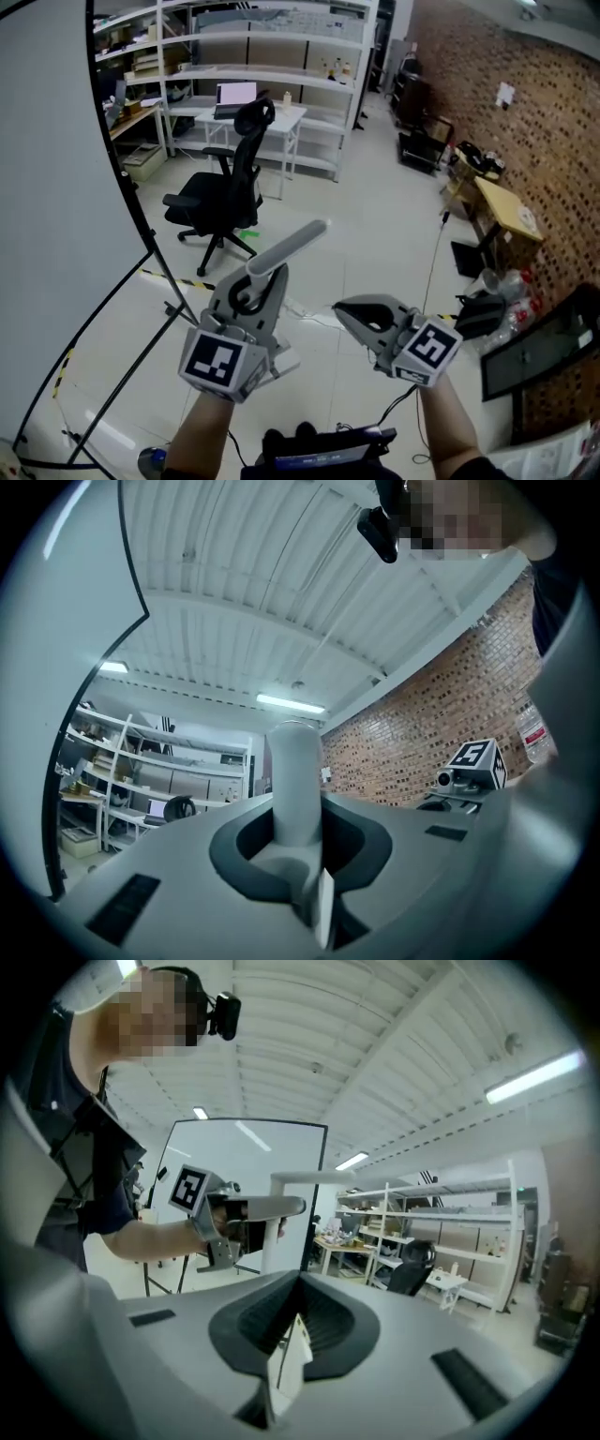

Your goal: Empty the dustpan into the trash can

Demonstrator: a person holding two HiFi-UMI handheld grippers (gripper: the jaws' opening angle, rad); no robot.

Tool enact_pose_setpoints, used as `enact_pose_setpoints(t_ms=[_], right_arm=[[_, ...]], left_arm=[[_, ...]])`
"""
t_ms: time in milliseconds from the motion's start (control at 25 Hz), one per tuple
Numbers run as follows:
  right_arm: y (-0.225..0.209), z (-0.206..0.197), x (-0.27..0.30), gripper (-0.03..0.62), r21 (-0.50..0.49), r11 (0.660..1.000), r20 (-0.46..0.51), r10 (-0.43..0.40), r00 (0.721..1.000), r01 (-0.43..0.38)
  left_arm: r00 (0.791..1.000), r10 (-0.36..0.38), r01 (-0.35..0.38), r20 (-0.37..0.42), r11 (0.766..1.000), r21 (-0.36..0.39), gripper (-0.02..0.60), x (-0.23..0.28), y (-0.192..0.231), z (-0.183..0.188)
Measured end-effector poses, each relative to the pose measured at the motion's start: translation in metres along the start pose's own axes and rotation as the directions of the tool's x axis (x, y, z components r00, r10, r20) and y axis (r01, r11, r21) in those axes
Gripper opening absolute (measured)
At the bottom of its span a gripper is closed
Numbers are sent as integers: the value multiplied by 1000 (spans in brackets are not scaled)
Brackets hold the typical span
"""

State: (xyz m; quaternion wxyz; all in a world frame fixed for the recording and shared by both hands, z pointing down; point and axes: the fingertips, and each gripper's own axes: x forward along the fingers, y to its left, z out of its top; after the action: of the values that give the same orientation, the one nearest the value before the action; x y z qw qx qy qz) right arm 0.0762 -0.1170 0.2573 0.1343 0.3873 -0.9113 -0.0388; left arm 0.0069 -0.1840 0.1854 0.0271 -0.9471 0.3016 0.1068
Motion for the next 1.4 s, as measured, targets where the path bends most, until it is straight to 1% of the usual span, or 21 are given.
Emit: enact_pose_setpoints(t_ms=[120,280,400,680,840,1000,1280,1400], right_arm=[[1,-6,-7,14,-44,999,-34,-29,999,28],[3,-18,-16,14,-60,997,-71,-62,996,58],[2,-23,-22,14,-62,995,-71,-81,994,77],[-22,-35,-44,14,-33,994,-24,-107,994,106],[-46,-42,-61,14,-9,994,23,-108,994,109],[-72,-52,-78,14,26,994,43,-104,994,103],[-116,-68,-103,14,88,994,115,-68,991,58],[-131,-71,-116,14,89,996,138,-44,989,31]], left_arm=[[1000,-23,23,-1,1000,2,38,7,-4,-3],[999,-54,54,0,999,-9,38,15,-9,-6],[997,-77,77,-1,997,-22,38,18,-15,-9],[994,-110,109,-10,994,-23,38,46,-36,-13],[996,-84,84,-24,996,-13,38,69,-47,-20],[996,-77,77,-43,997,4,38,93,-61,-24],[995,-63,65,-73,998,25,37,134,-86,-31],[995,-57,60,-85,998,33,37,148,-101,-33]])
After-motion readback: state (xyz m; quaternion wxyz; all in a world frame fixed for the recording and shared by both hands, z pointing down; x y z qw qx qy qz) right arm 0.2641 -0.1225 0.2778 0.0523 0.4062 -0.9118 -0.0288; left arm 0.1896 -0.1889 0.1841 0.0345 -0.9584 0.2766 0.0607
